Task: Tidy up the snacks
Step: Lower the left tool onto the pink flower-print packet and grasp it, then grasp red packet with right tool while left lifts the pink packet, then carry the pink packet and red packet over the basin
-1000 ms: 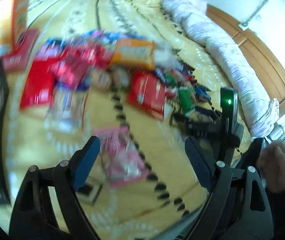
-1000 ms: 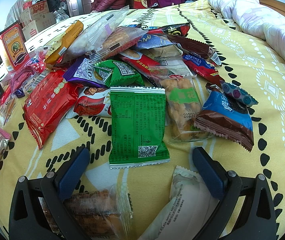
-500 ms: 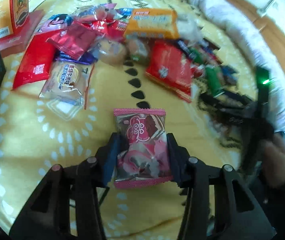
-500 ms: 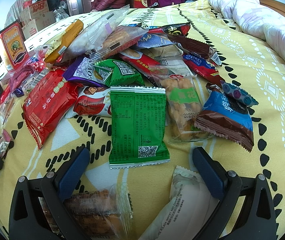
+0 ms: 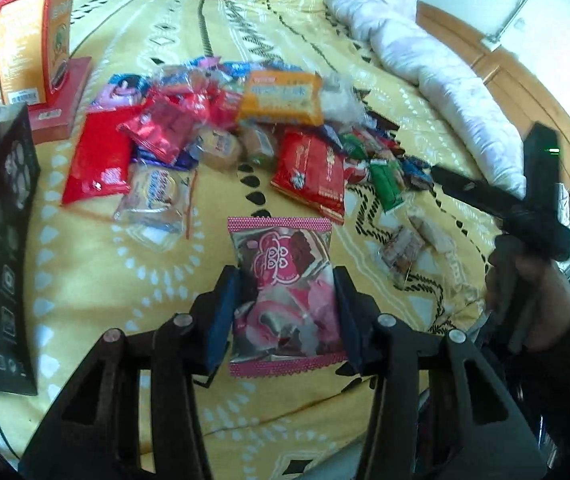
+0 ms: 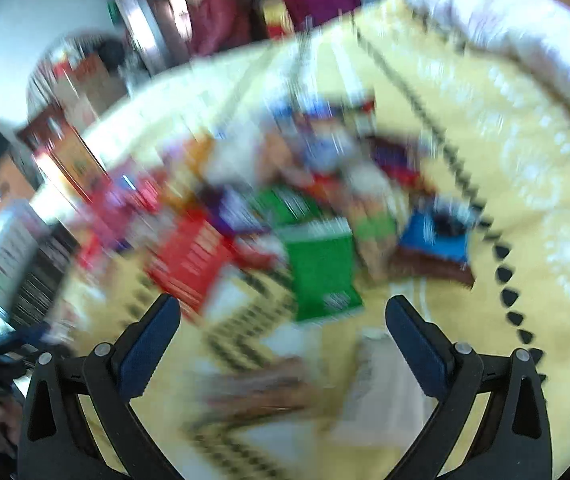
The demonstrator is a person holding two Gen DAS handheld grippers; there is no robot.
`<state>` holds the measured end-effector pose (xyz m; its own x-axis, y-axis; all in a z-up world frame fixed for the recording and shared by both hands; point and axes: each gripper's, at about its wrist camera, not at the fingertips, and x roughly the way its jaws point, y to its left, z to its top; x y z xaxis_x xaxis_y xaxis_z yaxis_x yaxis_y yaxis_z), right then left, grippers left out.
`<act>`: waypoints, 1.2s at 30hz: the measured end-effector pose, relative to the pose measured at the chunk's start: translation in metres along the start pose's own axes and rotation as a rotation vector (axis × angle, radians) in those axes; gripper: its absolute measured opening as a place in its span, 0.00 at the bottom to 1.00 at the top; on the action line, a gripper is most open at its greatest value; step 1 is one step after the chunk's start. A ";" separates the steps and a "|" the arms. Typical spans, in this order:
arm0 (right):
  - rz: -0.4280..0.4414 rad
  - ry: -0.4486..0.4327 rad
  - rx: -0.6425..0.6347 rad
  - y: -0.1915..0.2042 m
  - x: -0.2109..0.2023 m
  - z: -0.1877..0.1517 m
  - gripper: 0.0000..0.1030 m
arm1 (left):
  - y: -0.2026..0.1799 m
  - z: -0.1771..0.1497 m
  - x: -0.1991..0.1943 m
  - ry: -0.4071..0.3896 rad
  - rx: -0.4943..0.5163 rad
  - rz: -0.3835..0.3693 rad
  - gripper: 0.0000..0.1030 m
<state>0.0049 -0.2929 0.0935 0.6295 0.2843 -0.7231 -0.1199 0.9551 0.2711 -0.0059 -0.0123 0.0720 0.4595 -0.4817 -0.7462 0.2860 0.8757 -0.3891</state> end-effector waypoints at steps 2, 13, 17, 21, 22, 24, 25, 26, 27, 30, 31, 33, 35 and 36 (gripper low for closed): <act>0.074 -0.019 0.084 0.019 -0.004 0.003 1.00 | -0.002 0.004 -0.007 -0.024 0.002 -0.009 0.47; -0.067 0.130 0.196 0.093 0.110 0.027 0.99 | 0.001 0.014 -0.036 -0.080 0.022 -0.015 0.48; -0.088 0.183 0.163 0.089 0.129 0.016 0.82 | 0.003 0.012 -0.037 -0.080 0.012 -0.037 0.47; -0.017 0.172 0.119 0.075 0.115 -0.004 0.75 | 0.008 0.010 -0.036 -0.078 0.004 -0.042 0.47; -0.004 0.157 0.102 0.073 0.104 -0.007 0.75 | 0.009 0.010 -0.037 -0.078 -0.001 -0.044 0.47; 0.012 0.137 0.075 0.071 0.089 -0.009 0.75 | 0.008 0.009 -0.036 -0.075 0.008 -0.046 0.47; 0.028 0.126 0.067 0.070 0.080 -0.012 0.75 | 0.007 0.008 -0.035 -0.062 0.022 -0.050 0.48; 0.042 0.112 0.059 0.068 0.070 -0.013 0.75 | 0.007 0.005 -0.033 -0.043 0.034 -0.054 0.48; 0.049 0.103 0.057 0.066 0.063 -0.014 0.75 | 0.008 0.002 -0.033 -0.034 0.039 -0.056 0.48; 0.085 0.069 0.031 0.061 0.033 -0.014 0.75 | 0.009 -0.009 -0.027 0.034 0.045 -0.070 0.58; 0.102 0.063 0.015 0.059 0.022 -0.012 0.75 | 0.009 -0.014 -0.024 0.059 0.044 -0.054 0.58; 0.131 0.062 0.007 0.062 0.012 -0.016 0.75 | 0.010 -0.021 -0.022 0.071 0.030 -0.037 0.59; 0.155 0.062 0.004 0.062 0.001 -0.022 0.75 | 0.010 -0.024 -0.020 0.074 0.020 -0.009 0.62; 0.167 0.065 0.017 0.061 -0.002 -0.026 0.75 | 0.009 -0.026 -0.019 0.090 0.020 0.002 0.62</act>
<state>-0.0234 -0.2330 0.0954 0.5512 0.4439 -0.7065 -0.2055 0.8929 0.4007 -0.0337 0.0052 0.0686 0.3831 -0.4738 -0.7929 0.3026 0.8754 -0.3770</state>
